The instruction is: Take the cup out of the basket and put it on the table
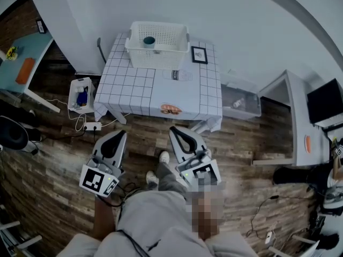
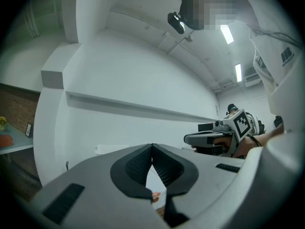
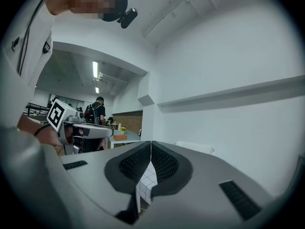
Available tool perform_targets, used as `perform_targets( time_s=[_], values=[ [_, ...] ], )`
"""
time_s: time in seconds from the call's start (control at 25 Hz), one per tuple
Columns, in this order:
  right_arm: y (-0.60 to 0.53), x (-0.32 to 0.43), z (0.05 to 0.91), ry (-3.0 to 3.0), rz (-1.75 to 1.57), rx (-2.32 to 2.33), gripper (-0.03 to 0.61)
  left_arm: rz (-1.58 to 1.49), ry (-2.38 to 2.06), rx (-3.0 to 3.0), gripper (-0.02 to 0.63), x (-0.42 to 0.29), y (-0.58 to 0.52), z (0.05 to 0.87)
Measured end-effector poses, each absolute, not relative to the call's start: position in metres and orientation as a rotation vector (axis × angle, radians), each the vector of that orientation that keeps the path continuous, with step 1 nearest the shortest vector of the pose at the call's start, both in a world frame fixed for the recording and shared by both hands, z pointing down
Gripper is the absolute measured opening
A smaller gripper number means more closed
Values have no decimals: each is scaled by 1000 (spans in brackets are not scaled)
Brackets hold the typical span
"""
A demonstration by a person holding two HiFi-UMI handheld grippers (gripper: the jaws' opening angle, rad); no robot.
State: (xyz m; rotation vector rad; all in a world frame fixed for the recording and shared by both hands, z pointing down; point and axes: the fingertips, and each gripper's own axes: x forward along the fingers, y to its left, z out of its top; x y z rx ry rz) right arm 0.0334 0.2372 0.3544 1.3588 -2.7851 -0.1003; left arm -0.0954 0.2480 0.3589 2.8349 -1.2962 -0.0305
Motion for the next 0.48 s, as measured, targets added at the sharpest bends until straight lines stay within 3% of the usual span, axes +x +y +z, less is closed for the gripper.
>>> perform_targets(
  time_s=[0.48],
  values=[
    [162,51,363,-2808,-66,1317,11,-2,-1353,2808,8,-78,175,359]
  ],
)
